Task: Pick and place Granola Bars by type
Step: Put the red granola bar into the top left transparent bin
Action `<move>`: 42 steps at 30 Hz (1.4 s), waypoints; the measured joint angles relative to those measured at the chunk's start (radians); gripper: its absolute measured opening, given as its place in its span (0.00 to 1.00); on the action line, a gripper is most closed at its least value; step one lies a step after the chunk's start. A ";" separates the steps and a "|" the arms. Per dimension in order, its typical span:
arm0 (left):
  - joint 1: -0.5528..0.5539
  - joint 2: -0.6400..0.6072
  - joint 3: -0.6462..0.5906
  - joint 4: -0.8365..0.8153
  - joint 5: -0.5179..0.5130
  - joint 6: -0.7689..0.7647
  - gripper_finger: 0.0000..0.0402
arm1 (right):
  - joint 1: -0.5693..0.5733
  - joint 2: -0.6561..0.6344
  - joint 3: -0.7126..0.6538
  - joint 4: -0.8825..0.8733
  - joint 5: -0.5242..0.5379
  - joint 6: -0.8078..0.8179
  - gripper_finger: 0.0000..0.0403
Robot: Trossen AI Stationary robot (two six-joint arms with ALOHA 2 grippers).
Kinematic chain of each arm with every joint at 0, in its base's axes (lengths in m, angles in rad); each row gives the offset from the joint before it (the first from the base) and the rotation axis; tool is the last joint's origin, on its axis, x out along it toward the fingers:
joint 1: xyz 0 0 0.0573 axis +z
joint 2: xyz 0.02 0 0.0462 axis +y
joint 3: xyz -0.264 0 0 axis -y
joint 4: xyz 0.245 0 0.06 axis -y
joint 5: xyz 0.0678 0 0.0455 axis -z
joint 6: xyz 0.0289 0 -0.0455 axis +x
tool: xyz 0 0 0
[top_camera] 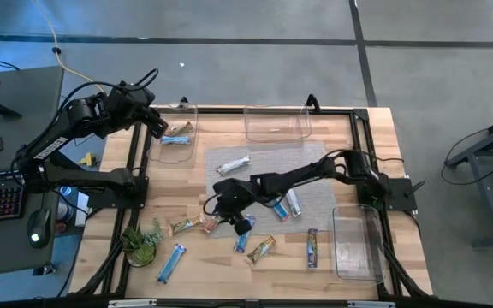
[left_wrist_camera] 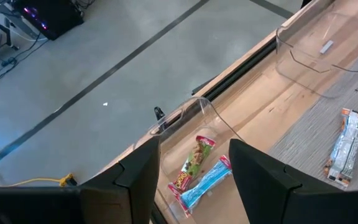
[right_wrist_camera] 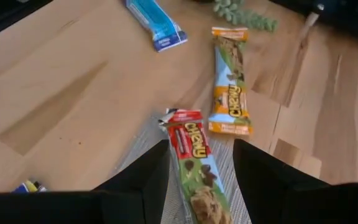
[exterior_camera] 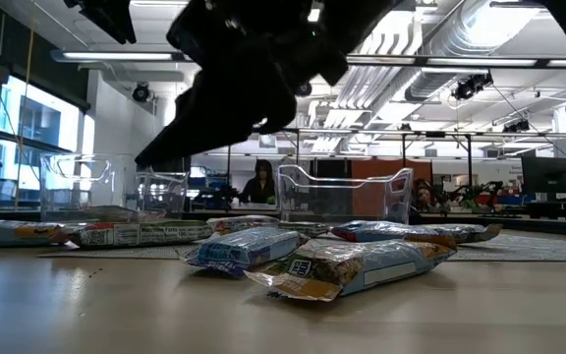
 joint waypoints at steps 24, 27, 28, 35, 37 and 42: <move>0.000 0.001 0.000 0.007 0.039 0.000 0.46 | -0.030 0.000 -0.194 0.077 0.089 0.011 0.40; 0.000 0.001 0.000 0.007 0.039 0.000 0.46 | -0.031 0.000 -0.207 0.086 0.086 0.012 0.40; 0.000 0.001 0.000 0.007 0.039 0.000 0.46 | -0.031 0.000 -0.208 0.090 0.088 0.014 0.40; 0.000 0.001 0.000 0.007 0.038 0.000 0.46 | -0.031 0.003 -0.210 0.152 0.101 0.063 0.34; 0.000 0.001 0.000 0.008 0.038 0.000 0.46 | -0.031 0.003 -0.210 0.152 0.105 0.075 0.29; 0.000 0.001 0.000 0.007 0.038 0.000 0.46 | -0.034 0.003 -0.210 0.155 0.095 0.192 0.17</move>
